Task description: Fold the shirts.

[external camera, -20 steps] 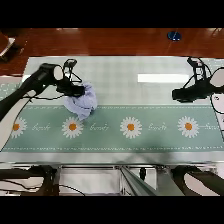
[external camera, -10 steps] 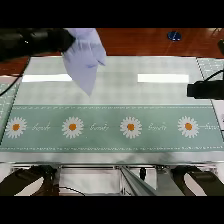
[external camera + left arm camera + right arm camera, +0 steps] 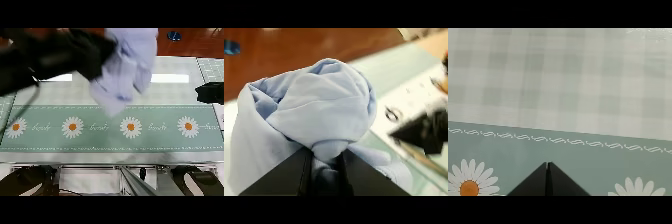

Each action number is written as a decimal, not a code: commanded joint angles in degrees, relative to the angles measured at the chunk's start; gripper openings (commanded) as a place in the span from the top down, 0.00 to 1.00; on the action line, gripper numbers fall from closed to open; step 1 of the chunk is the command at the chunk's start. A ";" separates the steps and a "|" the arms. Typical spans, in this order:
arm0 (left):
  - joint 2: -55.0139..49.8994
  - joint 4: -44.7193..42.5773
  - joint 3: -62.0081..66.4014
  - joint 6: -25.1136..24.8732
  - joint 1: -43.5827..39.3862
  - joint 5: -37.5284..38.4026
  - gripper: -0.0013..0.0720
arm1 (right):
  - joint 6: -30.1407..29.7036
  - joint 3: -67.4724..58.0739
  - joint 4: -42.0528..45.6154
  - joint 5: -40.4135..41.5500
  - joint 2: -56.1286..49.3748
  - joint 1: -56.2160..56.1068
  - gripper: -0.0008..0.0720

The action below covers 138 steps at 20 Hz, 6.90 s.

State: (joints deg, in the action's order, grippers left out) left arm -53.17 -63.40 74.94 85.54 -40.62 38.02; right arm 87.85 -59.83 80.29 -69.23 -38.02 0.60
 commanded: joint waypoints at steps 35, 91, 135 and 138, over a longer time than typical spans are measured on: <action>5.20 27.02 -61.18 -22.75 30.95 21.11 0.29 | -9.49 33.83 -25.24 8.55 -10.40 9.18 0.44; 23.43 25.22 10.82 -13.81 56.00 26.16 0.94 | -1.36 -41.40 1.62 -22.29 4.11 -0.70 0.96; -12.20 14.43 -40.35 -14.49 65.05 35.32 0.29 | -7.82 4.81 -20.39 4.79 -39.87 16.22 0.43; -12.37 23.65 -47.12 -16.96 60.33 24.90 0.29 | -12.11 15.43 -28.50 8.74 -37.94 13.94 0.43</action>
State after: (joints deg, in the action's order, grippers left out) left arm -65.47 -48.18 34.46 71.50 21.91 68.84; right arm 79.94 -55.81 59.55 -65.12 -79.05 15.42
